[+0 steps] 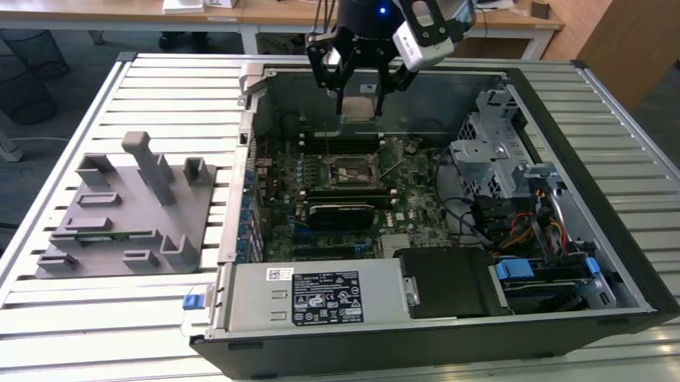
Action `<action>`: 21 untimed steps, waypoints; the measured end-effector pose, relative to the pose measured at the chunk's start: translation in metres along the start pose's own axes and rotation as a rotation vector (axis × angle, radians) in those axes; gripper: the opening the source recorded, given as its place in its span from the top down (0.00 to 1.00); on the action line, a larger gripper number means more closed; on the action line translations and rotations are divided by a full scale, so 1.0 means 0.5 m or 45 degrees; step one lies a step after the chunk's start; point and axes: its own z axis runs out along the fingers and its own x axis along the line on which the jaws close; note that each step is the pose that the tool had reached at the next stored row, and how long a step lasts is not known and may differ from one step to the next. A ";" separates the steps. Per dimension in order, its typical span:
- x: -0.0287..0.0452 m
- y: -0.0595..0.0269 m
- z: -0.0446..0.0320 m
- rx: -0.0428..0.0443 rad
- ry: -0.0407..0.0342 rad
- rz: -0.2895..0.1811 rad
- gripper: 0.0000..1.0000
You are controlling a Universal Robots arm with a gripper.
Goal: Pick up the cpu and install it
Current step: 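Place the cpu into insertion slot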
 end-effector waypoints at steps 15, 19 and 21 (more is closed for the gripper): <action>0.000 0.001 0.012 -0.006 -0.0114 0.249 0.46; -0.001 0.002 0.014 -0.008 -0.0140 0.306 0.46; -0.001 0.003 0.015 -0.009 -0.0152 0.333 0.46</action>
